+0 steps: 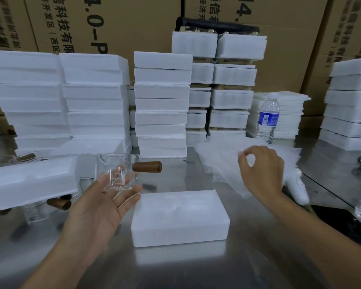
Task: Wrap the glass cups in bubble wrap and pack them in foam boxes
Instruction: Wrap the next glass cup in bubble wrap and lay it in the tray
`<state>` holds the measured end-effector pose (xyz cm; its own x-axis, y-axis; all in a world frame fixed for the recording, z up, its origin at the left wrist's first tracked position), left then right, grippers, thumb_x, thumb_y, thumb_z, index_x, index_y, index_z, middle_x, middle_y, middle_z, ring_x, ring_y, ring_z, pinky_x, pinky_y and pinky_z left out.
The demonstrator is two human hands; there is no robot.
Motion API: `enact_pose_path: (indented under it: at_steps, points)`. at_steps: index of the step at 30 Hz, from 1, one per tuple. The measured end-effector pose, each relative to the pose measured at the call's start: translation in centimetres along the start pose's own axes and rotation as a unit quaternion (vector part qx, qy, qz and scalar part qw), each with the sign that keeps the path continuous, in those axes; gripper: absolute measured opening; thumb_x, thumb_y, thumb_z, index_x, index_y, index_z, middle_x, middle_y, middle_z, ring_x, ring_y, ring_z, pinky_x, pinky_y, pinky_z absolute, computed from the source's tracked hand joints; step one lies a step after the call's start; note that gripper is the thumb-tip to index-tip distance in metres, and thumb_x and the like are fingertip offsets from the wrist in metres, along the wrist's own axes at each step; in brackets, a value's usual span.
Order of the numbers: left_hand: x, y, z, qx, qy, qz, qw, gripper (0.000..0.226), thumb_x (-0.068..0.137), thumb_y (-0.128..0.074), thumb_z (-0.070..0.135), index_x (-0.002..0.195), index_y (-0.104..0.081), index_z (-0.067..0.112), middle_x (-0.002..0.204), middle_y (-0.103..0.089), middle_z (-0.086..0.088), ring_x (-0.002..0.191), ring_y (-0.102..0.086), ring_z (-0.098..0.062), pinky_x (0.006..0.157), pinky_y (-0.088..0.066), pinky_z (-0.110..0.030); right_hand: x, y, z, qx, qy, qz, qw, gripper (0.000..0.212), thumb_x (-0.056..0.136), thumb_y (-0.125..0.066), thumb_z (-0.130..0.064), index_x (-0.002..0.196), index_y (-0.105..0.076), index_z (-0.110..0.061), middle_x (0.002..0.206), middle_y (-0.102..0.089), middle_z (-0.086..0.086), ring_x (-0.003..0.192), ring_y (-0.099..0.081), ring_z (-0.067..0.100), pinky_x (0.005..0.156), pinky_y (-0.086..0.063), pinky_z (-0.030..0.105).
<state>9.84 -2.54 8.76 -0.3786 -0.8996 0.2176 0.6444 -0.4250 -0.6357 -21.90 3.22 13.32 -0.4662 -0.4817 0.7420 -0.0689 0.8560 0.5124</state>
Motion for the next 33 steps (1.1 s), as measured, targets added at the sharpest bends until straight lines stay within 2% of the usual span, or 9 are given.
enact_pose_path:
  at_steps: [4,8,12,16,21,24,28,31,33]
  points:
    - [-0.2,-0.3,0.5,-0.023,-0.002,0.002,1.000,0.048,0.082,-0.050,0.041,0.118,-0.060,0.011,0.108,-0.067,-0.009,0.088,-0.069,-0.021,0.079,-0.057,-0.034,-0.5,0.7,-6.5,0.224,0.063,-0.061,0.971,0.012,0.094,-0.052,-0.024,0.084,-0.057,-0.020,0.086,-0.061,-0.009,0.088,-0.055,0.009,0.077,-0.040,0.026]
    - [-0.6,-0.3,1.0,-0.061,0.005,0.020,0.998,0.046,0.077,-0.055,0.044,0.110,-0.066,0.014,0.110,-0.067,-0.007,0.087,-0.069,-0.019,0.078,-0.058,-0.033,-3.3,1.1,-11.8,0.261,0.158,-0.130,0.944,0.014,0.095,-0.044,-0.033,0.082,-0.048,-0.028,0.076,-0.053,-0.022,0.085,-0.047,-0.013,0.097,-0.030,0.030]
    - [-0.8,-0.1,1.9,-0.115,-0.005,0.025,0.993,0.068,0.056,-0.084,0.042,0.113,-0.065,0.011,0.114,-0.067,-0.009,0.090,-0.069,-0.020,0.078,-0.057,-0.033,-6.0,0.8,-13.7,0.245,0.216,-0.229,0.917,0.012,0.096,-0.048,-0.030,0.090,-0.055,-0.023,0.084,-0.058,-0.014,0.091,-0.048,0.002,0.091,-0.038,0.029]
    - [-0.8,0.4,2.5,-0.172,-0.012,0.030,0.984,0.071,0.051,-0.087,0.040,0.112,-0.065,0.010,0.115,-0.066,-0.007,0.090,-0.069,-0.018,0.077,-0.057,-0.033,-8.1,0.2,-14.1,0.162,0.292,-0.335,0.881,0.016,0.098,-0.044,-0.021,0.107,-0.057,-0.023,0.102,-0.062,-0.008,0.098,-0.050,0.014,0.085,-0.042,0.031]
    - [-0.9,0.4,2.9,-0.194,-0.015,0.014,0.981,0.075,0.048,-0.089,0.038,0.113,-0.065,0.010,0.115,-0.066,-0.006,0.091,-0.069,-0.018,0.077,-0.058,-0.033,-7.9,0.9,-14.0,0.132,0.336,-0.306,0.881,0.019,0.092,-0.048,-0.007,0.098,-0.065,-0.013,0.095,-0.067,-0.001,0.093,-0.057,0.023,0.082,-0.048,0.039]
    - [-1.0,-0.1,2.8,-0.168,-0.009,-0.003,0.986,0.075,0.043,-0.093,0.037,0.108,-0.069,0.010,0.114,-0.067,-0.009,0.089,-0.069,-0.020,0.077,-0.058,-0.033,-8.0,1.4,-14.1,0.129,0.389,-0.257,0.875,0.016,0.081,-0.054,-0.003,0.085,-0.067,-0.012,0.086,-0.068,-0.002,0.084,-0.062,0.021,0.081,-0.050,0.034]
    - [-1.0,-1.0,2.3,-0.074,-0.005,-0.017,0.997,0.078,0.037,-0.095,0.038,0.108,-0.073,0.014,0.113,-0.068,-0.010,0.091,-0.068,-0.023,0.080,-0.057,-0.032,-8.8,0.4,-12.4,0.187,0.270,-0.349,0.877,0.028,0.081,-0.051,-0.036,0.107,-0.050,-0.048,0.110,-0.053,-0.033,0.112,-0.044,-0.005,0.096,-0.029,0.011]
    - [-1.0,-1.9,1.9,0.080,-0.035,-0.018,0.996,0.081,0.034,-0.093,0.049,0.109,-0.071,0.025,0.109,-0.070,-0.005,0.095,-0.068,-0.020,0.081,-0.055,-0.030,-8.6,0.5,-11.3,0.321,0.152,-0.293,0.888,0.047,0.075,-0.051,-0.057,0.118,-0.034,-0.059,0.114,-0.052,-0.033,0.117,-0.046,-0.005,0.094,-0.033,0.019]
    - [-1.2,-2.5,1.6,0.191,-0.056,-0.025,0.980,0.089,0.038,-0.088,0.059,0.117,-0.063,0.027,0.112,-0.070,-0.001,0.103,-0.066,-0.016,0.088,-0.051,-0.032,-8.5,0.6,-11.0,0.315,0.139,-0.258,0.903,0.049,0.073,-0.047,-0.068,0.119,-0.030,-0.066,0.115,-0.049,-0.038,0.116,-0.046,-0.008,0.092,-0.032,0.016]
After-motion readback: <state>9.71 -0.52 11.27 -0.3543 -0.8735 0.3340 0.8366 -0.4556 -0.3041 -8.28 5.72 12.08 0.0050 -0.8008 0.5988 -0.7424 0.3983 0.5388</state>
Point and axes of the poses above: each hand's wrist, its own x-axis towards the middle knuckle, its own y-axis out of the back of the hand, z = x × y, the point moved 5 cm from there along x, towards the middle knuckle
